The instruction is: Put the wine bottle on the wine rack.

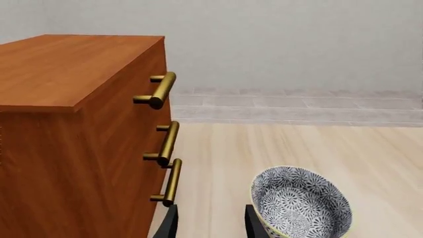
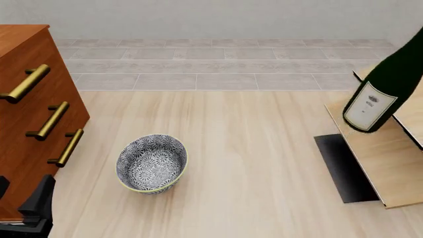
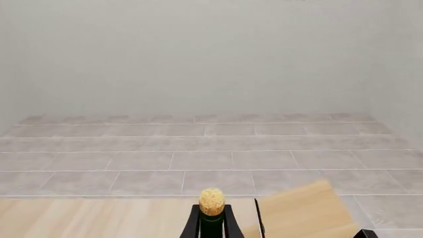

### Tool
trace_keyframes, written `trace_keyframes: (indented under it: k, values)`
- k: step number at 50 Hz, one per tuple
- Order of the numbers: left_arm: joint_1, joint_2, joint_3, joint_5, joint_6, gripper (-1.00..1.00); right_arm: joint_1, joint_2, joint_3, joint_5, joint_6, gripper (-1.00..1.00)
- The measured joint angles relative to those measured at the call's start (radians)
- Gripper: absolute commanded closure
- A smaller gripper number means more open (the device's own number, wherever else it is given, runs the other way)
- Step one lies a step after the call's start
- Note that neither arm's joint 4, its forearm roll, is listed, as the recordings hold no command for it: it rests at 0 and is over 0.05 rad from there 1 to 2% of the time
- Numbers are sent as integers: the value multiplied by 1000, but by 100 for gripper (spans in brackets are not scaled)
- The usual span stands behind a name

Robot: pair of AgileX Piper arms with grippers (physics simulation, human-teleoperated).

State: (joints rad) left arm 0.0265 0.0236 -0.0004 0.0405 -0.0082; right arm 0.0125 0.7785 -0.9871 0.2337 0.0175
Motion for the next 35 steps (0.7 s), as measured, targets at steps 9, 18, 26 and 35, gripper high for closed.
trace_keyframes:
  k: [9, 18, 26, 35]
  values:
    - [0, 5, 0, -8, -2, -100, -54, 22, -40, 11, 22, 100]
    - [2, 2, 0, -9, -3, -100, -103, 37, -65, 16, 34, 100]
    - [2, -1, 0, -7, -2, -100, -146, 44, -79, 17, 46, 100]
    - [2, -4, 0, -3, -2, -100, -194, 54, -95, 19, 64, 100]
